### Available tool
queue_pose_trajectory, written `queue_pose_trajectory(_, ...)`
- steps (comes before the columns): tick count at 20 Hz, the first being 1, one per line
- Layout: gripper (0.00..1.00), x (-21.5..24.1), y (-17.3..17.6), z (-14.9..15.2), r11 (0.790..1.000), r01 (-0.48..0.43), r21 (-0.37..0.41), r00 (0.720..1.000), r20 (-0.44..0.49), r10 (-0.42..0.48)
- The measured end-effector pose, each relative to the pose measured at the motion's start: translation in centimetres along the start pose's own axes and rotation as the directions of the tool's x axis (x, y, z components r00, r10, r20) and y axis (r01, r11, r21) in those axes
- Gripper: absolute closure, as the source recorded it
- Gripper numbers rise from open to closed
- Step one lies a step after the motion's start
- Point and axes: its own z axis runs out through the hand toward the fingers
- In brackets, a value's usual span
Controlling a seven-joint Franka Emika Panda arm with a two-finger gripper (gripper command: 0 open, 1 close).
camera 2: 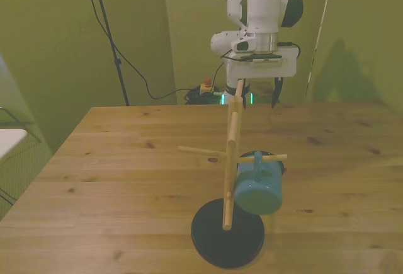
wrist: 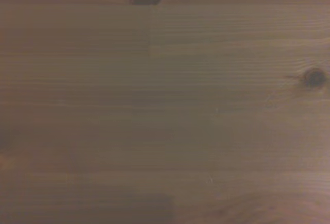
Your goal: Unload the mug
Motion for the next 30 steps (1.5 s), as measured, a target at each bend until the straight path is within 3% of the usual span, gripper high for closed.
queue_pose_trajectory(6, 0.0, 0.2, 0.0, 0.0, 1.0, 0.013, 0.004, 1.0, 0.007, -0.013)
queue_pose_trajectory(13, 0.0, 3.0, -1.6, -1.1, 0.995, -0.004, 0.1, 0.997, -0.073, 0.011)
queue_pose_trajectory(20, 0.0, 7.9, -4.4, -1.9, 0.967, -0.025, 0.254, 0.977, -0.199, 0.078)
queue_pose_trajectory(30, 0.0, 14.0, -8.4, -2.4, 0.93, 0.004, 0.367, 0.936, -0.329, 0.126)
